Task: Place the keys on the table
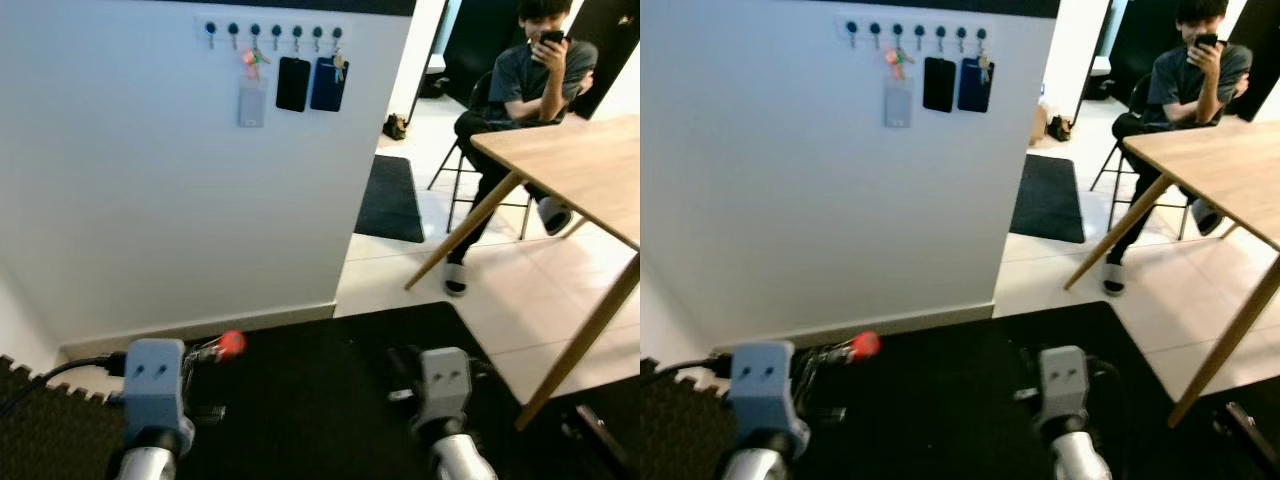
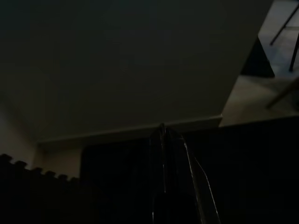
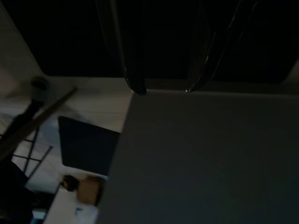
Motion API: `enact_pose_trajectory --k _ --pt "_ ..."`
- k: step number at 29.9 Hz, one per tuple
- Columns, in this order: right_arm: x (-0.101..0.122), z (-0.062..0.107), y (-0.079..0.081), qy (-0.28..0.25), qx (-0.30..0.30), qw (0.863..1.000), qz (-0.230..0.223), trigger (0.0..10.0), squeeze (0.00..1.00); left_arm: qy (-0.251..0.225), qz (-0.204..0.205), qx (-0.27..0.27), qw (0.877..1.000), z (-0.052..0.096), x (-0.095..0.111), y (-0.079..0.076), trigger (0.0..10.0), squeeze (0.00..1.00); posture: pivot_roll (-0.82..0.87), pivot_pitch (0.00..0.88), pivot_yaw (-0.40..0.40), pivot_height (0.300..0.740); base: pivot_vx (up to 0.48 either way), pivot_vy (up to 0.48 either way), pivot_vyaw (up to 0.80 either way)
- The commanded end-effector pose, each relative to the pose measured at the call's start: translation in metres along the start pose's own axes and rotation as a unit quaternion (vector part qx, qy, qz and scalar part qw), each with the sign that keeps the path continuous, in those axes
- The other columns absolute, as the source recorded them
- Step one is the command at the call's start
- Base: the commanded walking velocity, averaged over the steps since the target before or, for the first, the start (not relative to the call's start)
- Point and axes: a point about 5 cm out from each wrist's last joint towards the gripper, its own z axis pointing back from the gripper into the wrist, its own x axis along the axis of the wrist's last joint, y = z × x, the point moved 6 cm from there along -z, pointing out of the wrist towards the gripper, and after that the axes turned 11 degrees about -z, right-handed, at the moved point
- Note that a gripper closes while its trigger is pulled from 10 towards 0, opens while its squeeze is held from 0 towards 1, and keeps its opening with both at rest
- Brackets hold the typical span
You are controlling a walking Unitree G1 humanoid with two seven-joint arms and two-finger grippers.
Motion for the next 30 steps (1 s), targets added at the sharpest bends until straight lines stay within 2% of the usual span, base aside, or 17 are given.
enact_pose_trajectory --k 1,4,6,19,30 --pt "-0.0023 0.0037 -0.0054 0.005 -0.005 1.0 0.004 10.0 0.0 0.001 -0.006 0.002 1.0 0.0026 -0.0002 0.0006 10.0 0.0 0.24 0.129 -0.067 0.74 0.0 0.0 0.0" --pt "-0.0025 0.0041 -0.0048 0.005 -0.004 1.0 0.003 10.0 0.0 -0.007 -0.007 0.003 1.0 0.0024 0.0025 0.0011 10.0 0.0 0.24 0.13 -0.068 0.74 0.0 0.0 0.0" --pt "-0.0028 0.0042 -0.0043 0.005 -0.004 1.0 0.003 10.0 0.0 -0.015 -0.021 0.001 1.0 0.0019 0.0048 0.0013 10.0 0.0 0.24 0.129 -0.067 0.74 0.375 0.0 0.0" --pt "-0.0047 0.0048 -0.0022 0.006 -0.004 1.0 0.0 10.0 0.0 -0.009 -0.024 -0.001 1.0 0.0019 0.0028 0.0016 10.0 0.0 0.24 0.131 -0.06 0.74 0.42 0.0 0.0" --pt "-0.0053 0.0055 -0.0018 0.006 -0.006 1.0 -0.002 10.0 0.0 -0.007 -0.03 -0.003 1.0 0.0021 0.0022 0.0013 10.0 0.0 0.25 0.132 -0.055 0.74 0.0 0.0 0.0"
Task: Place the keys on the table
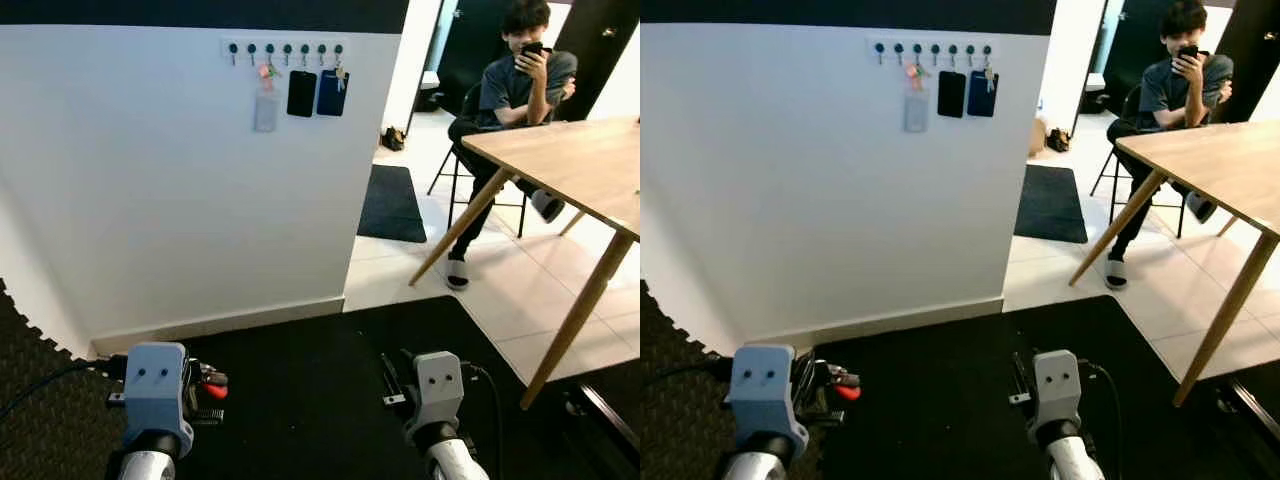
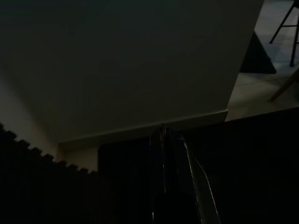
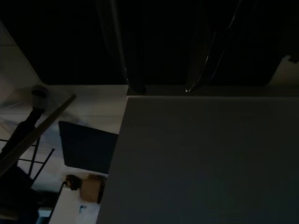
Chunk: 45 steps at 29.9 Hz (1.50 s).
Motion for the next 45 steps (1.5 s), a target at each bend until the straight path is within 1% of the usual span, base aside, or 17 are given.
enact_pose_trajectory --k 1,27,37,45 --pt "-0.0037 0.0038 -0.001 0.005 -0.004 1.0 -0.001 10.0 0.0 0.0 -0.013 -0.002 1.0 0.0017 0.0001 0.0015 10.0 0.0 0.25 0.132 -0.054 0.74 0.0 0.0 0.0" --pt "-0.004 0.0054 -0.0008 0.005 -0.003 1.0 -0.003 10.0 0.0 -0.006 -0.017 -0.001 1.0 0.0012 0.0023 0.0014 10.0 0.0 0.24 0.137 -0.054 0.74 0.0 0.0 0.0" --pt "-0.0039 0.005 0.0003 0.004 0.001 1.0 -0.005 10.0 0.0 -0.008 -0.017 0.001 1.0 0.0005 0.0031 0.0019 10.0 0.0 0.24 0.136 -0.057 0.74 0.259 0.0 0.0" --pt "-0.0037 0.0046 0.0008 0.004 0.005 1.0 -0.002 10.0 0.0 -0.01 -0.018 0.003 1.0 -0.0001 0.0035 0.0022 10.0 0.0 0.24 0.134 -0.059 0.74 0.375 0.0 0.0"
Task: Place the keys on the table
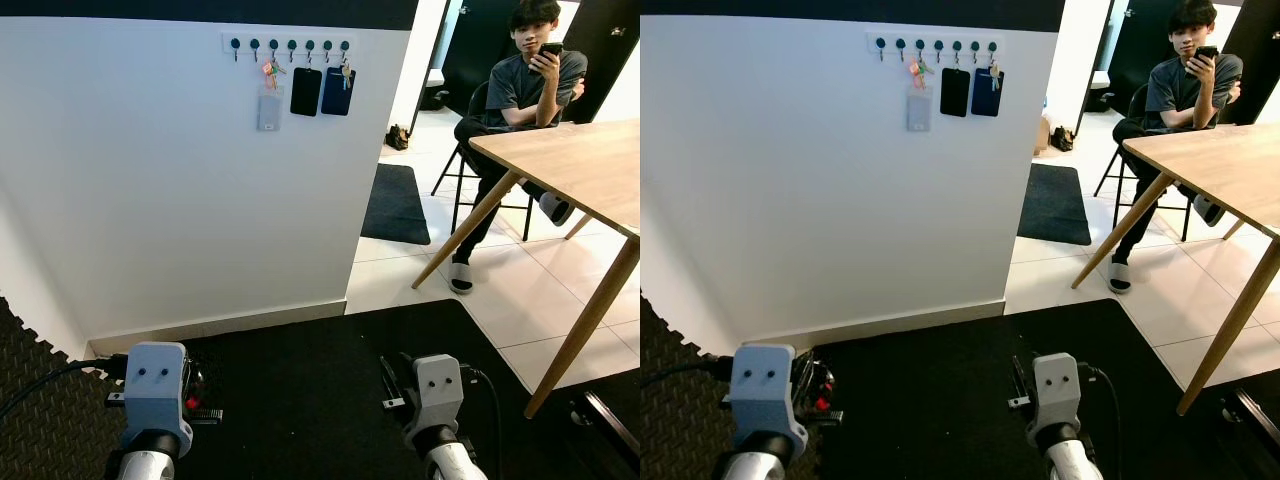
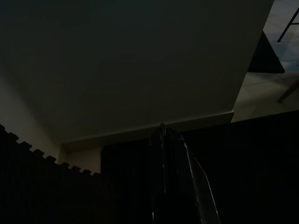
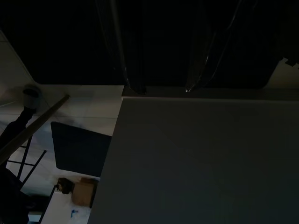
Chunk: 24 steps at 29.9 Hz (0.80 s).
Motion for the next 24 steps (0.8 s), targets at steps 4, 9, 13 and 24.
enact_pose_trajectory --k 4,9,13,24 --pt "-0.0016 0.003 -0.0002 0.001 0.003 1.0 0.003 10.0 0.0 -0.007 -0.006 0.0 1.0 0.0002 0.0024 0.0004 10.0 0.0 0.24 0.133 -0.06 0.74 0.384 0.0 0.0" --pt "-0.0018 0.0027 -0.0007 0.001 0.004 1.0 0.001 10.0 0.0 -0.007 -0.005 -0.001 1.0 -0.0007 0.0025 -0.0004 10.0 0.0 0.24 0.132 -0.061 0.74 0.385 0.0 0.0" --pt "-0.0017 0.0022 -0.0007 0.002 0.005 1.0 0.002 10.0 0.0 -0.008 -0.006 0.0 1.0 -0.0012 0.0024 -0.0001 10.0 0.0 0.24 0.13 -0.061 0.74 0.384 0.0 0.0" --pt "-0.0017 0.0017 -0.0006 0.001 0.005 1.0 0.004 10.0 0.0 -0.008 -0.008 0.001 1.0 -0.0017 0.0019 0.0003 10.0 0.0 0.24 0.127 -0.062 0.74 0.388 0.0 0.0"
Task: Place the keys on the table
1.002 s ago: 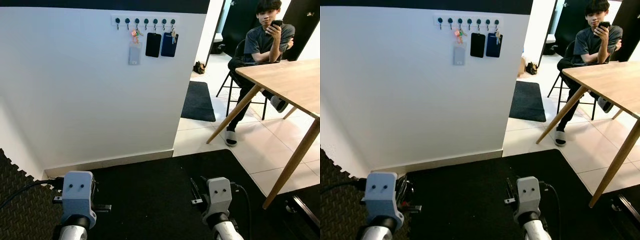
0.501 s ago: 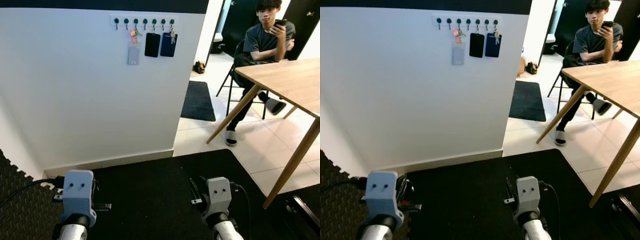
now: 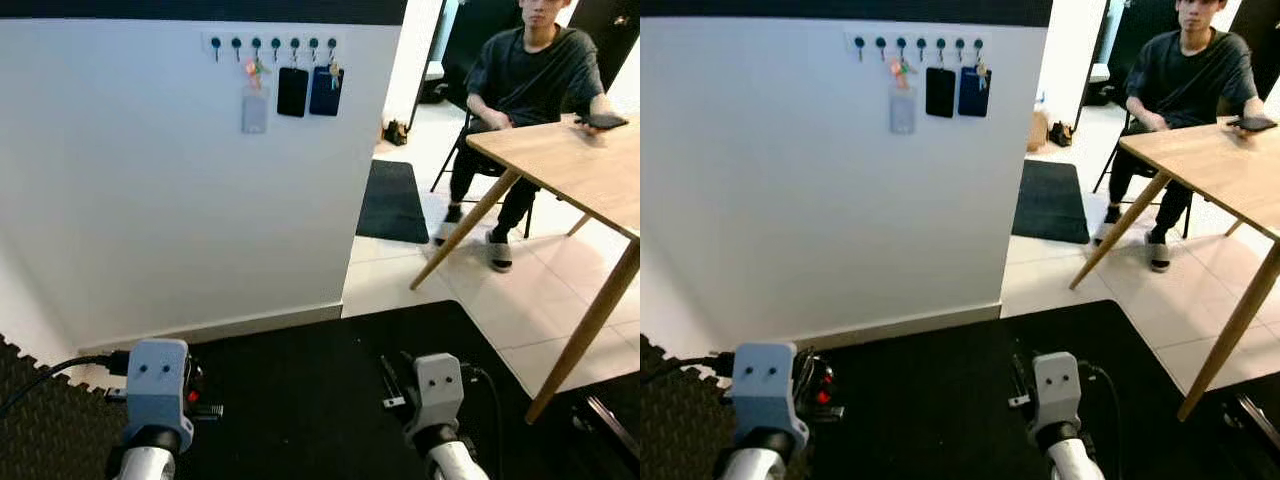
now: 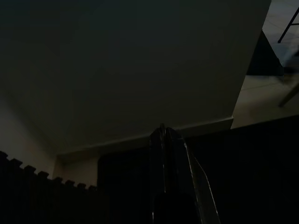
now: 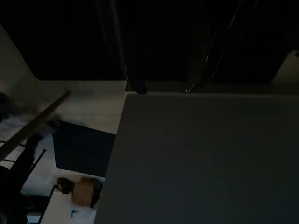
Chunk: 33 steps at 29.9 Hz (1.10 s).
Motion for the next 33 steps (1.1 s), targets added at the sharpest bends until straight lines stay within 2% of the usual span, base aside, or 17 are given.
enact_pose_trajectory --k 1,22,33 --pt "-0.0043 0.0031 -0.0007 0.006 0.001 1.0 0.001 10.0 0.0 0.001 -0.005 -0.001 1.0 0.0006 -0.0021 0.0002 10.0 0.0 0.24 0.127 -0.062 0.74 0.39 0.0 0.0" --pt "-0.0052 0.0046 -0.0019 0.007 -0.001 1.0 -0.004 10.0 0.0 0.0 -0.005 -0.001 1.0 0.0012 -0.0021 0.0001 10.0 0.0 0.24 0.129 -0.061 0.74 0.393 0.0 0.0" --pt "-0.0057 0.0053 -0.0032 0.009 -0.004 1.0 -0.008 10.0 0.0 -0.002 -0.003 -0.004 1.0 0.0002 -0.0013 -0.0014 10.0 0.0 0.24 0.131 -0.059 0.74 0.392 0.0 -0.78"
